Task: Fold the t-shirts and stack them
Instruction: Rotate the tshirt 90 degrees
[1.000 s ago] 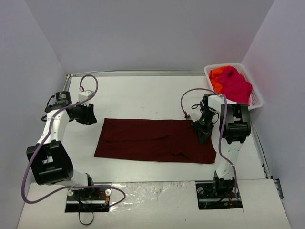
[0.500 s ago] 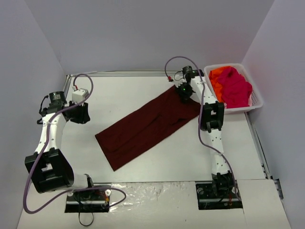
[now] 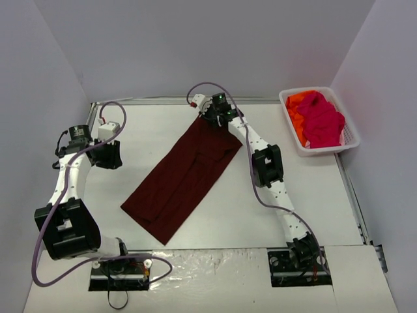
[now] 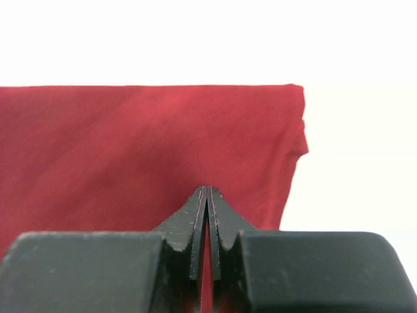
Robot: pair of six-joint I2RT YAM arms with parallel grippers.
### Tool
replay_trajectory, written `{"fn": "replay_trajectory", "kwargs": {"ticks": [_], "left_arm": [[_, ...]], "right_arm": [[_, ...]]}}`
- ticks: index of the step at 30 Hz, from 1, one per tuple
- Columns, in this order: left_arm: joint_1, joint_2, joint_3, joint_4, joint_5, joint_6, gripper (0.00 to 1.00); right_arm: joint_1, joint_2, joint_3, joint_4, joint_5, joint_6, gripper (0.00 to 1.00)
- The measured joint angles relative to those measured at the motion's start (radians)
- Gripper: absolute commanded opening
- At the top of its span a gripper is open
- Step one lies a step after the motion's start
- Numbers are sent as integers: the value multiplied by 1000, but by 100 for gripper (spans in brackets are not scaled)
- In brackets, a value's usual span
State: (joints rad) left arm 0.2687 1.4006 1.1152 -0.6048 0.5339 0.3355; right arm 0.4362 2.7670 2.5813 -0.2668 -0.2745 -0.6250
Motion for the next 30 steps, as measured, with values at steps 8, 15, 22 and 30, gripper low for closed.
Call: {"fn": "replay_trajectory", "kwargs": {"ticks": [8,15,22,30], "left_arm": [[0,0,-2,26,-21,-8,30],[0,-23,-58,74,-50,-27,30],[-1,-59,-81,95,-64,-35,30],[-1,-79,-87,110,-65,-42,29]], "right_arm": [[30,-31,-136,236,266,-56,0],[70,-393,-524,209,298,-32,0],[197,-761,-658,6,-18,47,0],[336,-571,-672,-222,-186,57,0]]}}
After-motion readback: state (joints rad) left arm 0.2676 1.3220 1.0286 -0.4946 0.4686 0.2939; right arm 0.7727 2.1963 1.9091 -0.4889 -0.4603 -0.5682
